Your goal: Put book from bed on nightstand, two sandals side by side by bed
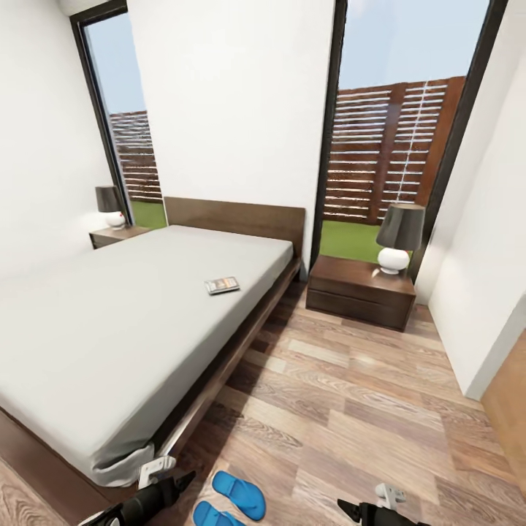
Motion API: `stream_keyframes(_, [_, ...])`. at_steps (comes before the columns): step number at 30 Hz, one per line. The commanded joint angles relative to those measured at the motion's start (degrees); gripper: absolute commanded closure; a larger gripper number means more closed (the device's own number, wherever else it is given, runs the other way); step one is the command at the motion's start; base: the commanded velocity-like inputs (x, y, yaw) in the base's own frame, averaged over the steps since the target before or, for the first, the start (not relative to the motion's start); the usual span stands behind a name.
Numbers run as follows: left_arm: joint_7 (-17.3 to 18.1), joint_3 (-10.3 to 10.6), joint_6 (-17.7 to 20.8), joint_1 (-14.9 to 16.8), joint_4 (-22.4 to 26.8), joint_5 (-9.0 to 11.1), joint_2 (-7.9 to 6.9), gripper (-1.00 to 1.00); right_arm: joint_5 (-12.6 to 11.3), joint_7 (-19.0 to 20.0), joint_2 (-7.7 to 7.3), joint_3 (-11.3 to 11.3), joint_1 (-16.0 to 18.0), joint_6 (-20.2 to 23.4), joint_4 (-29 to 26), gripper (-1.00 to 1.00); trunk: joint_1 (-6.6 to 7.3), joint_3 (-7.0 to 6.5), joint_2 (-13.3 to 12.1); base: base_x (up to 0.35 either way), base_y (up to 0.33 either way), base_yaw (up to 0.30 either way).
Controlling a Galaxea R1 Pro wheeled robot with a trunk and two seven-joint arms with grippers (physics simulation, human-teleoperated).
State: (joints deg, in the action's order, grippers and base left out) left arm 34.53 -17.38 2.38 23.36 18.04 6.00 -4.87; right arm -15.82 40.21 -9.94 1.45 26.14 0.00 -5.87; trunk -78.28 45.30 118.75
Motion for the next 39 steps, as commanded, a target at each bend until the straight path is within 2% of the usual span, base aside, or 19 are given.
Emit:
stream_keyframes(1, [0.27,-0.11,0.25,0.02,-0.03,0.42,0.04,-1.0,-0.09,0.22,0.0,0.13,0.05,0.0,0.07,-1.0,0.01,0.05,0.02,0.0,0.0,-0.208])
stream_keyframes(39, [0.27,-0.11,0.25,0.02,-0.03,0.42,0.21,-1.0,-0.09,0.22,-0.01,0.13,0.05,0.0,0.07,-1.0,0.01,0.05,0.02,0.0,0.0,-0.229])
